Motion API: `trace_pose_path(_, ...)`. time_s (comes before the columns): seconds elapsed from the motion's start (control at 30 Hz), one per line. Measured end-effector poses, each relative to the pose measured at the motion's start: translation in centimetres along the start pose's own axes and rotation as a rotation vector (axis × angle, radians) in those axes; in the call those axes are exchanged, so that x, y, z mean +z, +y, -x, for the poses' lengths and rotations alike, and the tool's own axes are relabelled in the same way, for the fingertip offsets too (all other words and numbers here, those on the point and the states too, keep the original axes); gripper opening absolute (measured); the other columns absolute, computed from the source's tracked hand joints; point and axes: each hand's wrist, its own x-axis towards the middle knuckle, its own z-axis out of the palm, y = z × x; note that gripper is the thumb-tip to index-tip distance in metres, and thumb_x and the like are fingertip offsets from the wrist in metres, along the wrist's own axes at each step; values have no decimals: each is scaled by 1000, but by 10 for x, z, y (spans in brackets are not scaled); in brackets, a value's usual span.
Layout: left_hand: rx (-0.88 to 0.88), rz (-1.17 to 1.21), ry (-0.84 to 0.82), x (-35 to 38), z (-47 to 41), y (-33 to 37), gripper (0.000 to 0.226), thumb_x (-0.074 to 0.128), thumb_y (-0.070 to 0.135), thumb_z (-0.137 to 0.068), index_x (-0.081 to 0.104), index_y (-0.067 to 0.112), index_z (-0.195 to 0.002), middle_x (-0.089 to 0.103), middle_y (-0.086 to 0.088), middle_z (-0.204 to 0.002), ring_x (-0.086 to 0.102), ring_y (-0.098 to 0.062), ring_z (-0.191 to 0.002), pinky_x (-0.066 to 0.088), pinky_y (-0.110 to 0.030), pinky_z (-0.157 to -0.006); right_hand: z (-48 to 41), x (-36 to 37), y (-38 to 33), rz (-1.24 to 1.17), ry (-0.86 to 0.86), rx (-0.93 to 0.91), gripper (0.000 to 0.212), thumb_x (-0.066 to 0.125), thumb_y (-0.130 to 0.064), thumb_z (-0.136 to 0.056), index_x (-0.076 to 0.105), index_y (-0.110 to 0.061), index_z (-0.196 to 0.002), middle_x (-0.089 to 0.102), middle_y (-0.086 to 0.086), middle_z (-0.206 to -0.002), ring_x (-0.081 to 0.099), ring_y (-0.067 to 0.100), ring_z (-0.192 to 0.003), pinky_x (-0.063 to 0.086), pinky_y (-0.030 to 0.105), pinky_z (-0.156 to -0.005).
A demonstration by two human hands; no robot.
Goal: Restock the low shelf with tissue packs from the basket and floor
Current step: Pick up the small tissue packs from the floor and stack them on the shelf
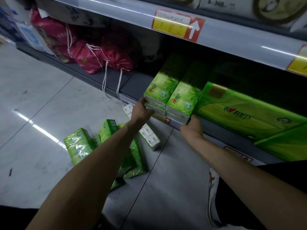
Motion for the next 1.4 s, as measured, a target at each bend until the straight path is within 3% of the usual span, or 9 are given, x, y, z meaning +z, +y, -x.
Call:
trace_pose_path(0.17, 237, -385, 183, 0, 17, -1, 88, 74, 16, -85, 23, 22, -157, 47, -13, -143, 60, -28, -109, 56, -44, -84, 29, -2, 0, 90, 192, -199, 92, 62, -1, -91, 12, -25, -164, 33, 8, -164, 44, 33, -140, 53, 45, -95)
trace_pose_path(0.27, 425, -757, 235, 3, 33, -4, 100, 69, 9, -84, 11, 34, -162, 24, -10, -165, 45, -32, -137, 49, -51, -104, 42, -4, 9, 386, 235, -452, 96, 64, 1, -87, 16, -35, -162, 21, 7, -165, 28, 31, -147, 55, 37, -77)
trace_pose_path(0.37, 453, -955, 71, 1, 43, -7, 103, 64, 7, -84, 6, 36, -164, 12, -6, -172, 25, -34, -152, 35, -57, -117, 42, -7, 13, 630, 119, -448, 98, 68, -2, -86, 14, -31, -163, 5, 5, -169, 30, 34, -147, 59, 38, -83)
trace_pose_path(0.5, 380, -992, 24, 7, 52, 2, 108, 62, 3, -82, -1, 34, -165, 2, -3, -174, 40, -36, -145, 40, -54, -113, 41, -18, 8, 760, -4, -412, 104, 71, -9, -89, 1, -30, -164, -6, 4, -171, 38, 34, -144, 58, 39, -90)
trace_pose_path(0.6, 316, -1031, -19, 11, 60, 16, 111, 61, 0, -82, -5, 30, -165, -10, -3, -174, 60, -36, -121, 51, -48, -93, 40, -31, 2, 812, -124, -380, 107, 67, -7, -91, -7, -32, -163, -15, 3, -170, 56, 36, -127, 57, 37, -78)
trace_pose_path(0.7, 271, -1073, -81, 6, 64, 30, 114, 68, 8, -82, -9, 26, -165, -15, -4, -173, 63, -37, -116, 52, -48, -91, 39, -43, -7, 865, -212, -373, 110, 67, -7, -91, -13, -35, -162, -20, 1, -170, 57, 37, -125, 58, 38, -78)
trace_pose_path(0.83, 208, -1087, -145, -1, 70, 47, 103, 69, 26, -89, -2, 22, -165, -1, -7, -174, 52, -39, -135, 48, -54, -103, 48, -64, -24, 960, -271, -383, 108, 68, -8, -92, -9, -32, -163, -10, 2, -171, 29, 42, -148, 49, 51, -106)
trace_pose_path(1.03, 193, -997, -92, -13, 104, 62, 92, 67, 41, -91, 12, 24, -164, 40, -15, -159, 49, -39, -137, 45, -57, -108, 73, -85, -49, 1045, -297, -462, 109, 67, -9, -91, -13, -30, -163, -2, 12, -170, 27, 41, -149, 45, 50, -111)
trace_pose_path(1.4, 168, -880, 79, -68, 174, 14, 77, 58, 49, -96, 25, 28, -162, 50, -8, -151, 53, -34, -130, 48, -45, -99, 131, -76, -93, 1143, -584, -753, 68, 61, -41, -94, 34, -23, -154, 43, 16, -146, 53, 37, -127, 48, 39, -90)
